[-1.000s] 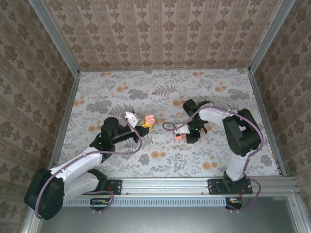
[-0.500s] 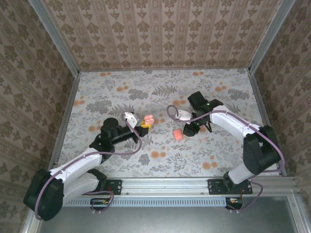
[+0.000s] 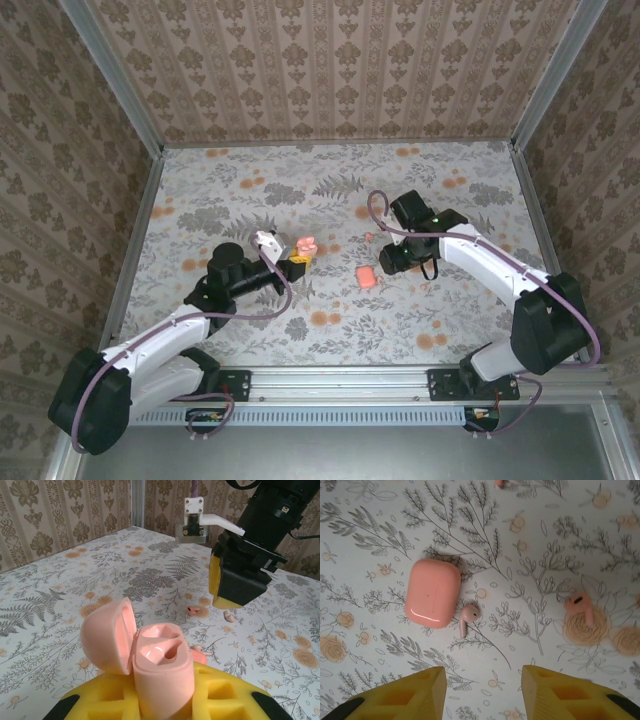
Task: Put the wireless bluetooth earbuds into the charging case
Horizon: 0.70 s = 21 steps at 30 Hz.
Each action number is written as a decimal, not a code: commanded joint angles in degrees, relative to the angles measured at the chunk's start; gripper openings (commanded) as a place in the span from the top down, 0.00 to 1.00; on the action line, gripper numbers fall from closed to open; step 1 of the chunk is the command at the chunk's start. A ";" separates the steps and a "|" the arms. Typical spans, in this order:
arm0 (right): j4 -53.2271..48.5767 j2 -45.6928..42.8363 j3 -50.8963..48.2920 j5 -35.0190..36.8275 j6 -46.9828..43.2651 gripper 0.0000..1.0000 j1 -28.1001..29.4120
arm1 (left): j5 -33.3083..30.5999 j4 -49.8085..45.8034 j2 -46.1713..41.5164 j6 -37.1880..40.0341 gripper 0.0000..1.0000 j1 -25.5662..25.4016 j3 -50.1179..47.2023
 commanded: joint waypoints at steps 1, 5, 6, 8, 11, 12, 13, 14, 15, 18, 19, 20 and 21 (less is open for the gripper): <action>-3.17 2.13 0.21 2.76 7.22 0.54 1.17 | -0.52 -1.18 -0.59 0.10 0.87 0.31 0.39; -3.40 5.86 0.72 4.25 8.20 0.50 2.75 | -0.61 -1.45 -0.59 0.00 0.88 0.31 0.48; -3.52 6.99 1.07 4.53 8.23 0.50 2.95 | -0.61 -1.55 -0.59 -0.01 0.88 0.31 0.48; -3.69 8.86 1.67 4.79 8.23 0.49 3.43 | -0.65 -1.80 -0.68 0.08 0.87 0.23 0.39; -4.30 11.23 2.27 6.09 7.88 0.49 4.08 | -1.02 -2.05 -0.94 0.26 0.88 0.27 0.33; -4.56 12.00 2.44 6.69 7.72 0.48 4.19 | -1.04 -2.17 -0.98 0.26 0.88 0.27 0.31; -4.74 12.70 2.61 7.09 7.61 0.47 4.35 | -1.12 -2.25 -0.94 0.18 0.88 0.22 0.30; -4.75 13.14 2.75 7.41 7.62 0.46 4.37 | -1.13 -2.25 -0.90 0.35 0.88 0.23 0.30; -4.45 13.60 2.71 7.52 7.58 0.45 4.52 | -1.13 -2.25 -0.87 0.35 0.87 0.27 0.30; -3.36 14.76 2.64 7.68 7.95 0.43 4.80 | -1.23 -2.25 -0.76 0.35 0.88 0.28 0.30; -3.10 15.19 2.73 7.64 8.05 0.42 4.89 | -1.27 -2.23 -0.76 0.27 0.88 0.28 0.30; -2.97 15.56 2.84 7.60 8.07 0.42 5.06 | -1.31 -2.25 -0.77 0.19 0.88 0.22 0.30; -2.74 16.07 2.88 7.70 8.23 0.41 5.22 | -1.31 -2.25 -0.85 0.23 0.87 0.22 0.24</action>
